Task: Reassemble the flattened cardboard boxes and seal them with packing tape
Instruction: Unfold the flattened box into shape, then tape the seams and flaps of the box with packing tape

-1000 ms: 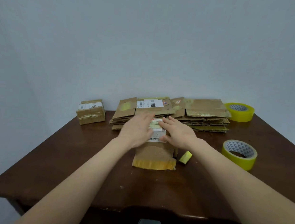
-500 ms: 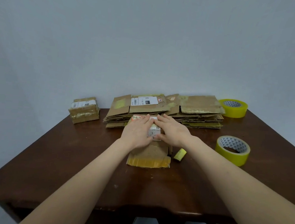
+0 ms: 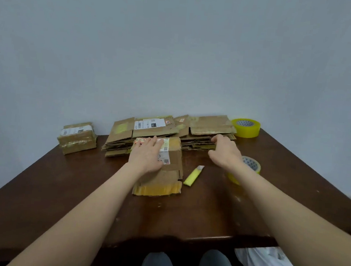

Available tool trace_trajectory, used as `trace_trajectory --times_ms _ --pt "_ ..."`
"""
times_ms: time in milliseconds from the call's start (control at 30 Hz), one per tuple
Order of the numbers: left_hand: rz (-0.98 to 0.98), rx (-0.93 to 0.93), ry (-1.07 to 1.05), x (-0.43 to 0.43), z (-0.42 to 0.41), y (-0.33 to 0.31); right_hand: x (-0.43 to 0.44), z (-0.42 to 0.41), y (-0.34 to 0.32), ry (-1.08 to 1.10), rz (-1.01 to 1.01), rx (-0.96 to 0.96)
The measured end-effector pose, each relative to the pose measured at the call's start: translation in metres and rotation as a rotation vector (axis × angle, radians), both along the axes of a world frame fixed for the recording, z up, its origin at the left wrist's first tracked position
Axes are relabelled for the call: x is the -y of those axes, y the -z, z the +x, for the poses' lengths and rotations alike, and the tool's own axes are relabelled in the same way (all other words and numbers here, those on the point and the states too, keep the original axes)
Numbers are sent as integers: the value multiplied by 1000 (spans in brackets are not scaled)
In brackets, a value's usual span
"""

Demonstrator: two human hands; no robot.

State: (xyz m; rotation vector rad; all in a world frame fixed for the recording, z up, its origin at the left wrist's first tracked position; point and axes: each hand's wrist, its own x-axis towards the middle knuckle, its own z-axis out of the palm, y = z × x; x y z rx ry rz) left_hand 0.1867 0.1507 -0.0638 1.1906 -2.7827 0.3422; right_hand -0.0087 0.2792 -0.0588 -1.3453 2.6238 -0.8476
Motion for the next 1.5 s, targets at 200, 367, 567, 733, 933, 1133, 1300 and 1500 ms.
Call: trace_trajectory --times_ms 200,367,567,733,933,1133,1300,1500 --pt "20 19 -12 1 -3 -1 -42 -20 11 160 363 -119" --pt "81 -7 -22 5 5 -2 -47 -16 21 122 333 -189" --pt "55 -176 101 8 20 2 -7 8 -42 -49 -256 64" --pt "160 -315 103 13 27 4 46 47 -87 -372 -301 232" --pt "843 -982 87 24 36 -11 95 66 -86 -491 -145 186" --pt "965 -1347 -117 32 24 -41 109 73 -87 -562 -117 163" --pt "813 -1345 -184 38 13 -34 104 68 -88 -573 -82 135" --pt "732 -1370 -307 44 17 -26 101 45 -65 -531 -105 188"
